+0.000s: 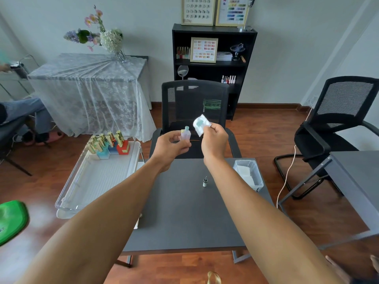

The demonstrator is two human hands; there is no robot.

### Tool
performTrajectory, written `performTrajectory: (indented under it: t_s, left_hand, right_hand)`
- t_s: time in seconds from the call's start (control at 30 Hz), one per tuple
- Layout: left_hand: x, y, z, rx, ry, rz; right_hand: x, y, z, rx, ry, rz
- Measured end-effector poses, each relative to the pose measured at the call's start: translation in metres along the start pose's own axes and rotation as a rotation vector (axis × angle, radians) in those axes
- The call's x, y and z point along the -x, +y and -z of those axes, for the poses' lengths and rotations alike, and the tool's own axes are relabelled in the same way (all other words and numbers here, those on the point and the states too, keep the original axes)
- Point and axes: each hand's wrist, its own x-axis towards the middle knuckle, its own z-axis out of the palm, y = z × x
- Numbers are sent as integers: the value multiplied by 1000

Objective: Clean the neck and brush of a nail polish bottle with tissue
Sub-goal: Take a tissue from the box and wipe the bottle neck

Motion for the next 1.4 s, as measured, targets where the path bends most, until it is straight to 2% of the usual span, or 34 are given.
performTrajectory:
  t_s: [0.1, 0.43, 0.6, 0.9, 1.2, 1.4]
  left_hand:
    - [-3, 1, -2, 41, -28, 25]
    - [-7, 5, 8, -138, 8, -60]
    - [-8, 7, 10, -129, -29, -52]
    - [-11, 7, 19, -249, -113, -70]
    - [-9, 2, 7, -231, 48, -80]
    - [-9, -2, 2, -299, 127, -73]
  right_hand:
    - [-4, -4, -1, -24, -22, 25]
    - [-14, -5, 1, 47, -203, 132]
    - [-19, -4, 0, 59, -356, 105]
    - [-24, -4, -2, 19, -457, -19]
    - [-17, 3, -8, -74, -387, -193]
    - [-11, 11, -8, -63, -334, -232]
